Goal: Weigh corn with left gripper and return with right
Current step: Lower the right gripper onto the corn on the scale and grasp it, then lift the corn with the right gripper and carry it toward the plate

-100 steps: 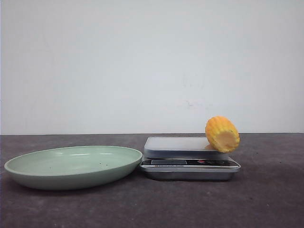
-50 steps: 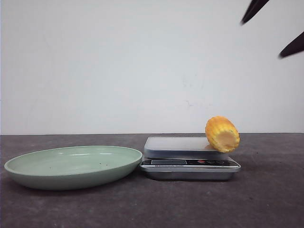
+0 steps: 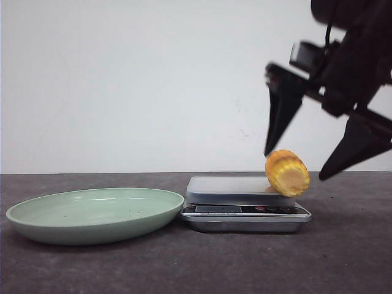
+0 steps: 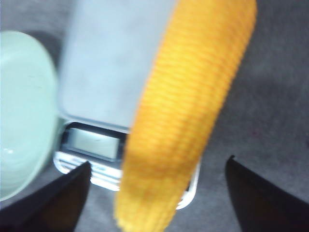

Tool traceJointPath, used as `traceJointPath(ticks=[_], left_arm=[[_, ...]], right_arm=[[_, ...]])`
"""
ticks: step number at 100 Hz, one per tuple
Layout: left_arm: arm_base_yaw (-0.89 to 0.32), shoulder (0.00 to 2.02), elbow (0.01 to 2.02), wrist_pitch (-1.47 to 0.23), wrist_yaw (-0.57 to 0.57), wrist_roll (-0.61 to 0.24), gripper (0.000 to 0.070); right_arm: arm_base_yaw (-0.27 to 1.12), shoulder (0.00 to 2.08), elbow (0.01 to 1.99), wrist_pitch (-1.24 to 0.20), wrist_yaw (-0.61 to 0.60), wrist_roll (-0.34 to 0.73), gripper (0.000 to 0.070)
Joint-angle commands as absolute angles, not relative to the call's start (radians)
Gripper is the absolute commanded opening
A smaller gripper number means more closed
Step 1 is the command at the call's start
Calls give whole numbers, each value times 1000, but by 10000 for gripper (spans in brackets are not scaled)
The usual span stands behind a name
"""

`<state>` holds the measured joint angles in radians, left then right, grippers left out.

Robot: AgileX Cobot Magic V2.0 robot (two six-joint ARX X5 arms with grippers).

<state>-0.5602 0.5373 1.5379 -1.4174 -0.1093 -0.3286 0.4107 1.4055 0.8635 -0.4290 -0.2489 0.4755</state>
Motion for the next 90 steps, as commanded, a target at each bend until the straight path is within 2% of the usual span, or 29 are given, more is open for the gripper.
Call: traceJointPath(ticks=[1,6,16,48,65,90], left_arm=[[-565,539,1557,-1438,-112,-330,15],[-565,539,1557,-1438,-112,-330,15],[-565,539,1557,-1438,-112,-330,15],[-565,539,1557,-1438,-112,-329,15],[-565,539,1557,-1428,-113,-329,15],[-565,540,1557,-1370,-139,-329,15]], right_arm=[[416,1440,883,-423,-247,492,351],[418,1453,883,-422,-250,491,267],[418,1462,883,-413,-262,490,3],[438,1355,957,-305,-255,492,0],[509,1285,1132,-227,-255,491,0],[665,1322,1397,-222,-221,475,0]])
